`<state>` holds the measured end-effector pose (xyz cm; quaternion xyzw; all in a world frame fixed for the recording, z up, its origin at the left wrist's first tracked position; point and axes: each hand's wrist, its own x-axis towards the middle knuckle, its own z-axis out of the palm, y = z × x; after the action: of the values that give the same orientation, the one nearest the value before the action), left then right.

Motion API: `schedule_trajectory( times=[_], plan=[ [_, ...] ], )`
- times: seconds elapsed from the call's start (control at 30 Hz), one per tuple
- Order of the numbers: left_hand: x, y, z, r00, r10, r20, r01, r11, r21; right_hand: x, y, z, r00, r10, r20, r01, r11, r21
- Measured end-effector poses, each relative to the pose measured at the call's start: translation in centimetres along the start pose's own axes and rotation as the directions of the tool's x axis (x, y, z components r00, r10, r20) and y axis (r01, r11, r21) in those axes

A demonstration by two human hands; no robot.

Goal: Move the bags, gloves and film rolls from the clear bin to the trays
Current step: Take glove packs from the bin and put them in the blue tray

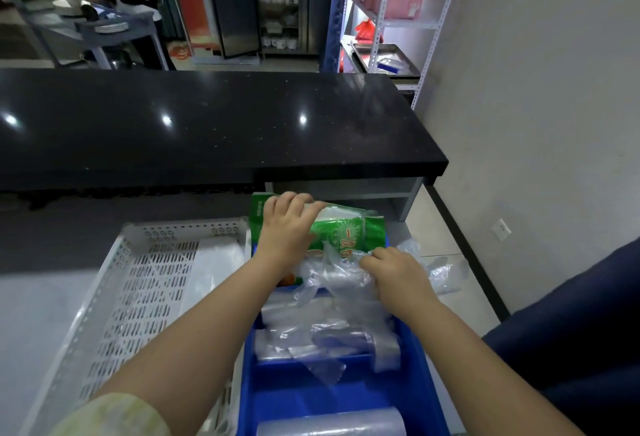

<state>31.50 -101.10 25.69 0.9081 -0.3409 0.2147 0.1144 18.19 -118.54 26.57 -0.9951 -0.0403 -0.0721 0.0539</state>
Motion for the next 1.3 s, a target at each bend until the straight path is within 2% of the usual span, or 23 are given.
schedule_trajectory(
  times=[0.07, 0.17, 0.2, 0.27, 0.33, 0.37, 0.4, 0.47, 0.53, 0.63, 0.7, 0.77, 0.83, 0.9, 0.97, 1.0, 1.07, 1.13, 1.2, 1.23, 1.3],
  plan=[
    [-1.3, -1.0, 0.3, 0.999, -0.006, 0.032, 0.008, 0.999, -0.036, 0.4, 0.4, 0.2, 1.000, 0.015, 0.008, -0.015, 1.000, 0.006],
    [-2.4, -2.3, 0.3, 0.973, -0.037, 0.229, 0.063, 0.992, -0.105, 1.3, 0.9, 0.6, 0.999, 0.041, 0.009, -0.041, 0.999, -0.022],
    [-2.4, -2.5, 0.2, 0.975, -0.048, 0.216, 0.079, 0.987, -0.138, 1.7, 0.9, 0.6, 0.999, 0.040, 0.002, -0.040, 0.999, -0.027],
    [-2.0, -3.0, -0.1, 0.992, -0.077, 0.105, 0.095, 0.979, -0.179, 2.7, 0.4, 0.3, 1.000, 0.017, -0.014, -0.018, 1.000, -0.020],
    [-1.2, -3.3, -0.4, 0.995, -0.102, -0.003, 0.101, 0.989, -0.108, 3.9, -0.3, 0.1, 0.999, -0.024, -0.032, 0.024, 1.000, -0.003],
    [-0.8, -3.6, -0.5, 0.994, -0.112, -0.008, 0.111, 0.993, -0.045, 4.6, -0.7, 0.1, 0.999, -0.042, -0.027, 0.042, 0.999, -0.003],
    [-0.6, -4.0, -0.6, 0.992, -0.125, 0.015, 0.125, 0.992, 0.010, 5.2, -1.1, 0.2, 0.998, -0.055, -0.012, 0.055, 0.998, -0.013],
    [-0.6, -4.6, -0.5, 0.977, -0.153, 0.151, 0.142, 0.986, 0.086, 6.0, -1.7, 0.7, 0.997, -0.069, 0.027, 0.070, 0.997, -0.032],
    [-1.5, -4.8, 0.1, 0.947, -0.166, 0.275, 0.149, 0.985, 0.082, 6.3, -2.2, 1.3, 0.996, -0.076, 0.047, 0.078, 0.996, -0.048],
    [-3.6, -4.8, 1.0, 0.932, -0.171, 0.319, 0.168, 0.985, 0.037, 6.1, -2.3, 2.4, 0.998, -0.063, 0.003, 0.063, 0.997, -0.032],
    [-4.1, -5.0, 0.8, 0.953, -0.200, 0.229, 0.225, 0.970, -0.090, 6.3, -2.8, 3.1, 0.999, -0.053, 0.001, 0.053, 0.999, -0.010],
    [-3.7, -5.3, -0.3, 0.951, -0.306, 0.045, 0.304, 0.901, -0.310, 6.8, -3.4, 3.9, 0.998, -0.060, -0.006, 0.060, 0.998, 0.005],
    [-3.5, -5.5, -1.6, 0.924, -0.351, -0.151, 0.255, 0.861, -0.440, 7.5, -3.8, 4.9, 0.997, -0.074, -0.001, 0.074, 0.997, 0.025],
    [-4.0, -4.8, -2.2, 0.944, -0.274, -0.184, 0.158, 0.864, -0.477, 8.0, -3.9, 6.1, 0.994, -0.100, 0.039, 0.099, 0.995, 0.021],
    [-4.9, -3.3, -1.5, 0.991, -0.136, -0.017, 0.112, 0.876, -0.470, 7.9, -3.7, 6.9, 0.989, -0.108, 0.100, 0.106, 0.994, 0.026],
    [-5.4, -2.5, -0.7, 0.991, -0.075, 0.112, 0.116, 0.896, -0.428, 7.8, -3.5, 7.1, 0.987, -0.101, 0.129, 0.097, 0.994, 0.040],
    [-6.1, -1.4, 1.0, 0.949, -0.032, 0.315, 0.143, 0.932, -0.334, 7.5, -2.9, 7.0, 0.984, -0.082, 0.160, 0.067, 0.993, 0.094],
    [-6.4, -1.3, 1.9, 0.916, -0.043, 0.399, 0.165, 0.947, -0.275, 7.0, -1.9, 6.4, 0.976, -0.062, 0.208, 0.018, 0.978, 0.206],
    [-6.3, -1.5, 2.4, 0.907, -0.049, 0.418, 0.161, 0.958, -0.239, 6.0, -0.6, 5.7, 0.969, -0.067, 0.237, -0.016, 0.943, 0.333],
    [-6.3, -1.5, 2.6, 0.901, -0.041, 0.431, 0.151, 0.963, -0.224, 5.5, -0.1, 5.3, 0.975, -0.073, 0.209, -0.010, 0.929, 0.370],
    [-6.4, -1.3, 2.6, 0.881, -0.031, 0.472, 0.132, 0.974, -0.182, 4.4, 0.4, 5.1, 0.994, -0.092, 0.061, 0.064, 0.929, 0.364]
  ],
)
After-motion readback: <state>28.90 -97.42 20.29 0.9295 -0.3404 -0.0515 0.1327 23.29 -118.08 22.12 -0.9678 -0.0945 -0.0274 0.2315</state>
